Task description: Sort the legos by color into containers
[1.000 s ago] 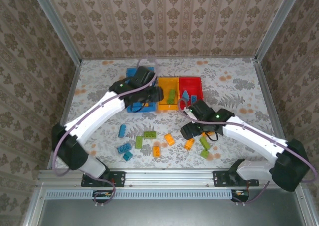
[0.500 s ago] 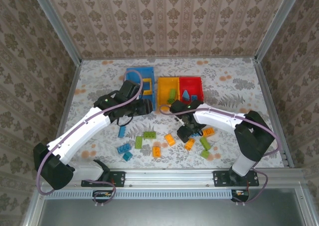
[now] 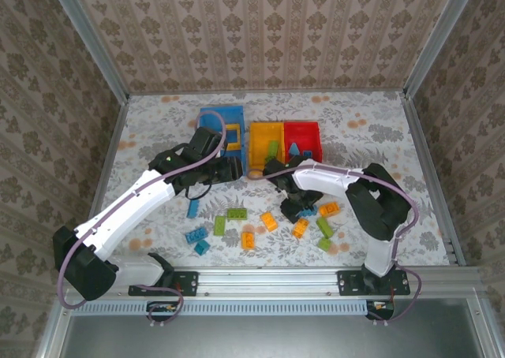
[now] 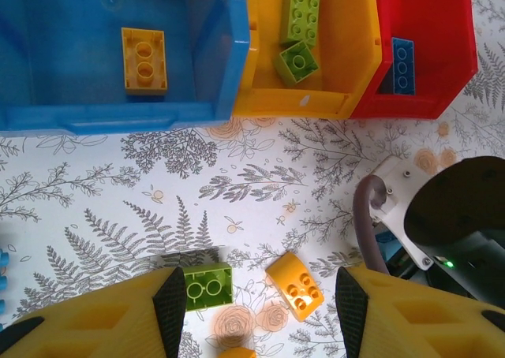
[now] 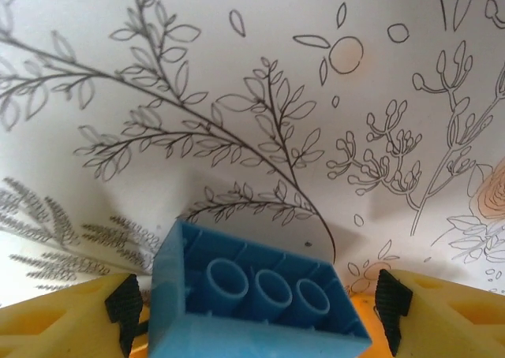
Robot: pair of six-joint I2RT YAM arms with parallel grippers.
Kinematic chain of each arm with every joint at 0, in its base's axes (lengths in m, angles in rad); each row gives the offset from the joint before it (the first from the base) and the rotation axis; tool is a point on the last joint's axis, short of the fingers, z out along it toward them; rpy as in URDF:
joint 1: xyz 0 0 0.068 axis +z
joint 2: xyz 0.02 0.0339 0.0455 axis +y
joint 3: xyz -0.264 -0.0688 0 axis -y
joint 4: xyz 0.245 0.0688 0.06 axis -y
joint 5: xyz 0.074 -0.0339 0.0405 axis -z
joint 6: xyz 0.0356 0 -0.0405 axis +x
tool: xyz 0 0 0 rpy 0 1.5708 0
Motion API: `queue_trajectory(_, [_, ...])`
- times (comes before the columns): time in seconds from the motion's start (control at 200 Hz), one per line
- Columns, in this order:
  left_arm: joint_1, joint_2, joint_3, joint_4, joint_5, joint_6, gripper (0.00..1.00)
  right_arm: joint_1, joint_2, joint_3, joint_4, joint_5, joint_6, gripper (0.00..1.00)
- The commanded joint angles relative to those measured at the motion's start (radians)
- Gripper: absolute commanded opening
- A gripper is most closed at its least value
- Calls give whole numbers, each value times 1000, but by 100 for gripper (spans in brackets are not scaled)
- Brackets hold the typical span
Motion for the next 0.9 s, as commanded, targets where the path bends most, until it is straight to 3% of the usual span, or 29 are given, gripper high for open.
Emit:
queue_trajectory(0.0, [-1, -16, -3, 13, 4, -18, 55, -40, 4, 17, -14, 30, -2, 75])
queue_trajectory(0.375, [-24, -3, 5, 32, -3, -33, 55, -183, -15, 43, 33, -28, 30, 54])
queue_trajectory(0.68, [-103, 24, -17, 78, 35, -32, 55, -204, -56, -9, 50, -65, 45, 59])
queue_trajectory(0.895, [-142, 10, -76, 156, 108, -3, 55, -222, -30, -24, 61, -93, 41, 45])
